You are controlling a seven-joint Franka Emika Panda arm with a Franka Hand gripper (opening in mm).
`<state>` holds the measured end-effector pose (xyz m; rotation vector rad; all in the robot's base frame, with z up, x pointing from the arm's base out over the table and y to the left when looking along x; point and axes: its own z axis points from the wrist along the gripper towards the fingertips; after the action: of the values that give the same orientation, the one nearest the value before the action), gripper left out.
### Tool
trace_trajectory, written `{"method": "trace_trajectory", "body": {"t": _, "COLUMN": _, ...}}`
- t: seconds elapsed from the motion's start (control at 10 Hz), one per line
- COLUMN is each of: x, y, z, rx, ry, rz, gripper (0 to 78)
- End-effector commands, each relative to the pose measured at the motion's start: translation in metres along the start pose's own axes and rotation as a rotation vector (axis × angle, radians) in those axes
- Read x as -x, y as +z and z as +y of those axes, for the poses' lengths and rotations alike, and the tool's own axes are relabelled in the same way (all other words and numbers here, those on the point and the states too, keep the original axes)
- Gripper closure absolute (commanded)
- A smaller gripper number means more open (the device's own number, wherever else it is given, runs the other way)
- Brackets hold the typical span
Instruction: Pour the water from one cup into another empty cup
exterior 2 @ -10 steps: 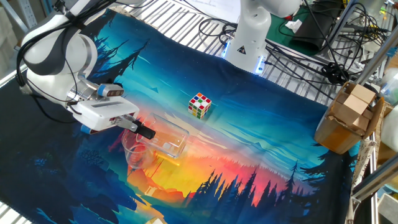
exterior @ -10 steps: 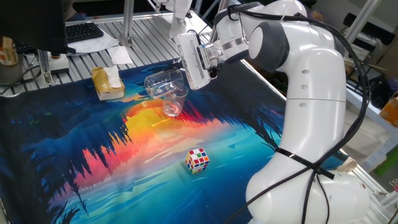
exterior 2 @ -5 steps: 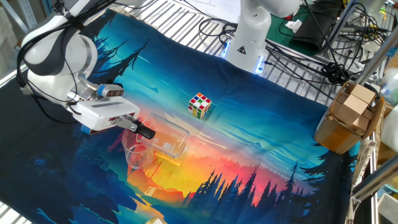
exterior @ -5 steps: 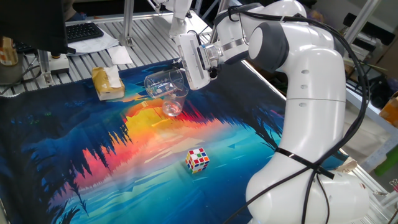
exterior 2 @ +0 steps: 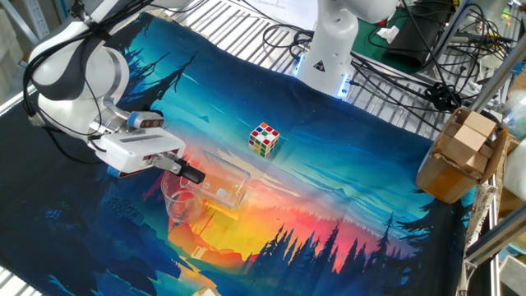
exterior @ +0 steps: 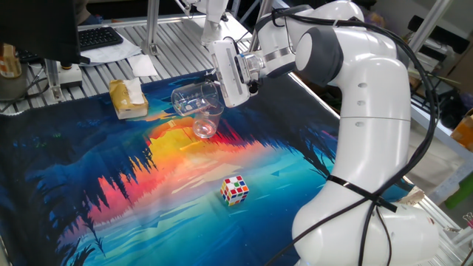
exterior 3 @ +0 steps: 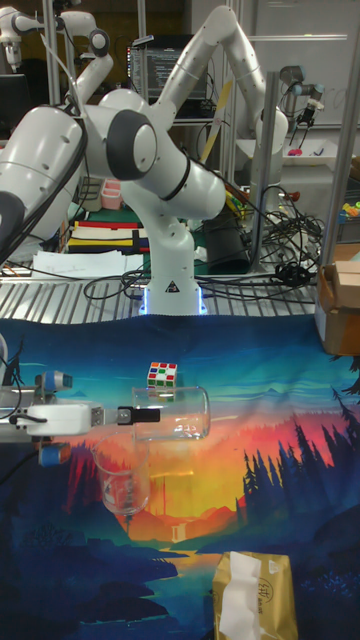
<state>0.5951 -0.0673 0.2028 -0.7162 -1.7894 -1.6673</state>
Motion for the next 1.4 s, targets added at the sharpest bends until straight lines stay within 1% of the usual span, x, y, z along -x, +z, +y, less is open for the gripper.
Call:
{"method": "trace_trajectory", "body": {"t": 0.1, "x": -0.0006, "y": -0.0012, "z": 0.0020, "rx": 0.006, "ry": 0.002, "rz": 0.004, "gripper": 76.3}}
{"method": "trace_trajectory", "body": {"t": 0.8, "x": 0.0002, "y": -0.0027, "z": 0.0026, "rx": 0.027, "ry": 0.017, "rz": 0.023, "gripper": 76.3}}
{"method": "trace_trajectory", "body": {"t": 1.2, "x": 0.0010, "y": -0.0040, "z": 0.0031, "rx": 0.043, "ry": 0.028, "rz": 0.039, "gripper": 76.3}}
{"method": "trace_trajectory", "body": {"t": 1.4, "x": 0.0016, "y": -0.0048, "z": 0.0034, "rx": 0.045, "ry": 0.030, "rz": 0.042, "gripper": 76.3}}
